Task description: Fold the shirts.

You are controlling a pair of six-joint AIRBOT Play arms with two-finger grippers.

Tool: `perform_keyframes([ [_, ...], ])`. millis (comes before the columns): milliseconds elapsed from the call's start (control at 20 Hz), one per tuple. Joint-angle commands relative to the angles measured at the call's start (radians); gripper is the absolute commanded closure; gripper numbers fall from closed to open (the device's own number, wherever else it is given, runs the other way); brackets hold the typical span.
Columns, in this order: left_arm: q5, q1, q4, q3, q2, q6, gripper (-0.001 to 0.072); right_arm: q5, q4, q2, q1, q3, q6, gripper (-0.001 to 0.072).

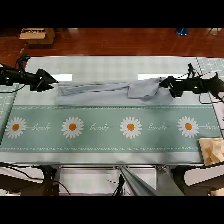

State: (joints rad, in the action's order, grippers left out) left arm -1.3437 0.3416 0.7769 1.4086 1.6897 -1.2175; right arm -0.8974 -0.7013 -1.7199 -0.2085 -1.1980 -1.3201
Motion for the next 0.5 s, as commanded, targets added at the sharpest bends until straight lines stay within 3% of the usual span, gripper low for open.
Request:
perform_keyframes([
  [0, -0.001, -0.023, 0.000, 0.001, 0.000, 0.002, 0.0157, 0.057, 0.133, -0.032, 0.094, 0.000, 0.093, 0.0338],
  [50, -0.003, -0.026, 0.000, 0.001, 0.000, 0.002, 0.0260, 0.055, 0.163, -0.027, 0.103, -0.004, 0.122, 0.0583],
  [100, -0.009, -0.028, -0.003, 0.001, 0.000, 0.002, 0.0447, 0.039, 0.181, -0.016, 0.106, -0.010, 0.135, 0.0696],
  [150, -0.026, -0.029, -0.018, 0.001, 0.000, 0.002, 0.0636, 0.026, 0.178, 0.011, 0.106, -0.012, 0.144, 0.0697],
  [200, -0.037, -0.032, -0.046, 0.001, 0.000, 0.006, 0.0684, 0.012, 0.163, 0.043, 0.103, -0.012, 0.145, 0.0697],
  [450, -0.044, -0.132, -0.242, 0.001, -0.001, 0.032, 0.0686, -0.126, 0.112, 0.240, 0.114, -0.012, 0.133, 0.0698],
])
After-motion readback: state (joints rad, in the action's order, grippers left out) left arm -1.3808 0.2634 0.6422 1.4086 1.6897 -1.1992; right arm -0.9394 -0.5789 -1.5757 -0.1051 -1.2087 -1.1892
